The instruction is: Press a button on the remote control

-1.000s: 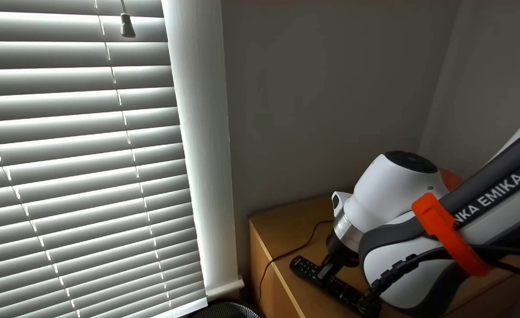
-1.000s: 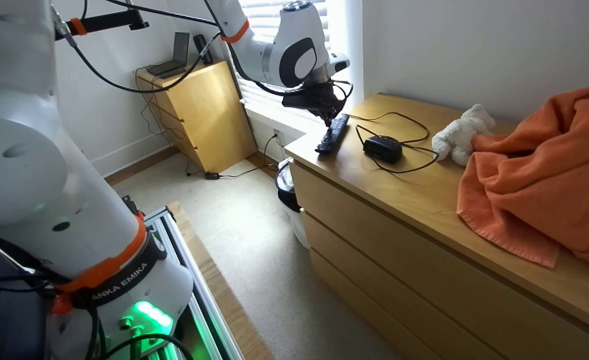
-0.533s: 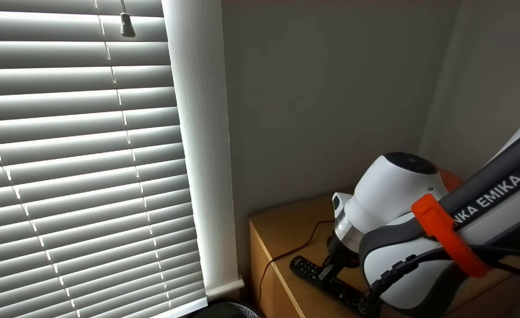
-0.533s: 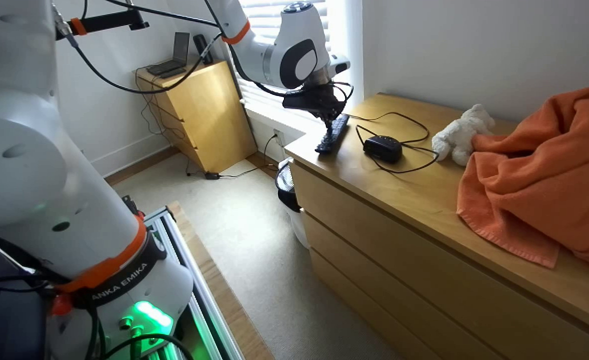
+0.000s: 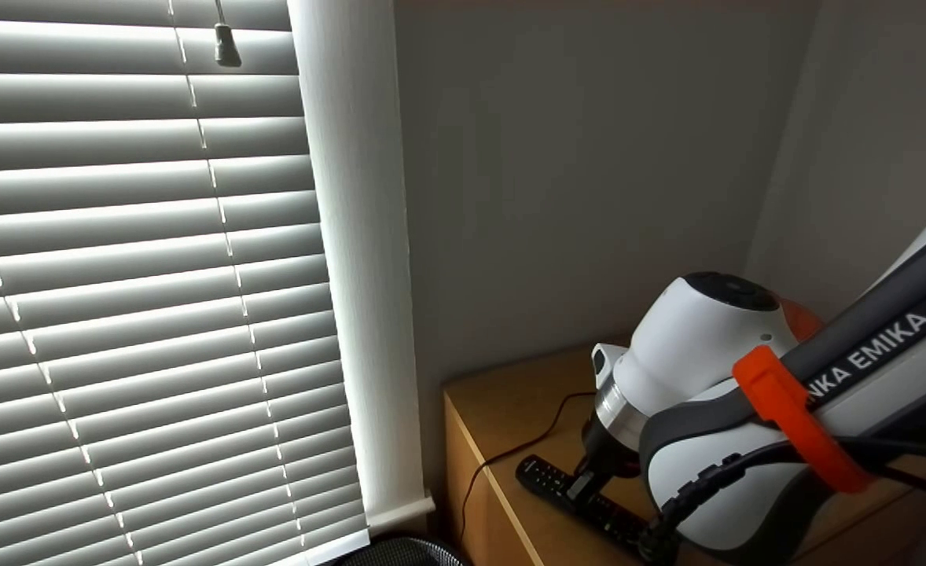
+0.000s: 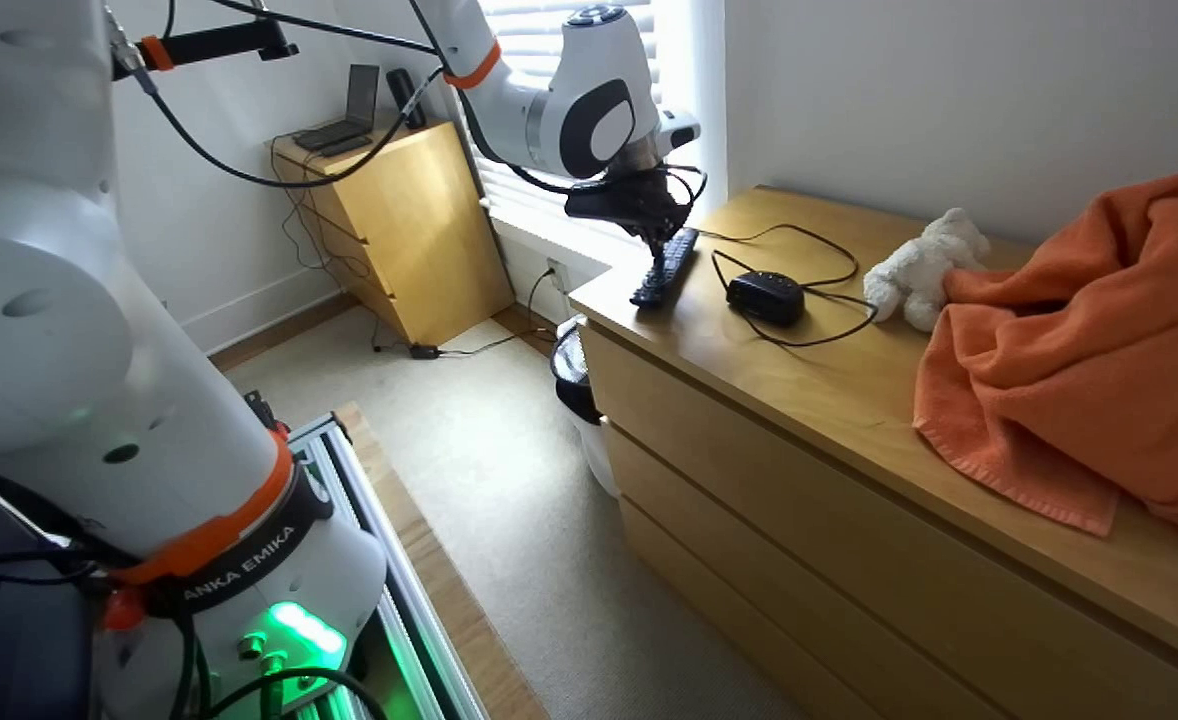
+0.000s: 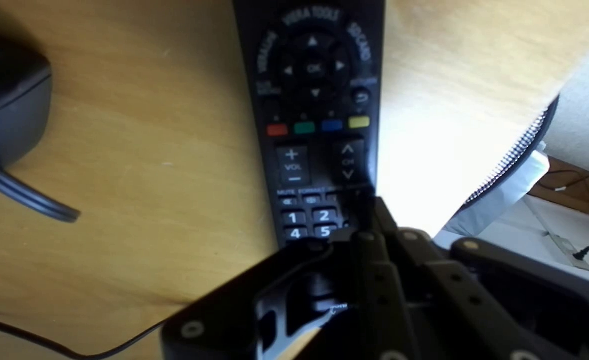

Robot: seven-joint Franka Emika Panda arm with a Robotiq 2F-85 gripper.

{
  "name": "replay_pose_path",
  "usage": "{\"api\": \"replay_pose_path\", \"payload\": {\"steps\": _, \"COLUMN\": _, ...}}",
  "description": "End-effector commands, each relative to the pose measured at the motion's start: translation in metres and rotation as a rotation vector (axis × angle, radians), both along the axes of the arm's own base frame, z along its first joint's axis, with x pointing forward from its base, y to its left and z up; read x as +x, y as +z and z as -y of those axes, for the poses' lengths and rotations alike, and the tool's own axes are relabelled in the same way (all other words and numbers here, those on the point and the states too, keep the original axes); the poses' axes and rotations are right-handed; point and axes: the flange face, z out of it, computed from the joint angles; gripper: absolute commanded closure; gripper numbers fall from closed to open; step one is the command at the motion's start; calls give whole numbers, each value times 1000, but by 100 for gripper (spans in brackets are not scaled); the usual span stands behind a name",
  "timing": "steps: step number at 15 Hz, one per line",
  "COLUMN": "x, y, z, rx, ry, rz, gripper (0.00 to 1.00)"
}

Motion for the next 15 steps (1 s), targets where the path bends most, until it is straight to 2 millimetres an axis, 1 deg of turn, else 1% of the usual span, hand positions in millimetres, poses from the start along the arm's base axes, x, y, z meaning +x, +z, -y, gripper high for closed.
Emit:
{"api": "replay_pose_path", "payload": {"steps": 1, "x": -6, "y": -22, "z": 1, "rx": -6, "ry": 6, "rz": -58, "gripper": 100}}
{"api": "replay_pose_path", "payload": {"steps": 5, "x": -6, "y": -24, "z": 2, "rx": -3, "ry": 4, "rz": -65, "gripper": 100}}
{"api": "replay_pose_path", "payload": {"steps": 10, "x": -11, "y": -37, "z": -3, "rx": -1, "ry": 14, "rz": -96, "gripper": 100}}
{"api": "replay_pose_path", "payload": {"steps": 13, "x": -10, "y": -36, "z": 0, "rx": -3, "ry": 10, "rz": -97, "gripper": 100}}
{"api": "replay_pose_path", "payload": {"steps": 15, "x": -7, "y": -31, "z": 3, "rx": -4, "ry": 4, "rz": -84, "gripper": 100}}
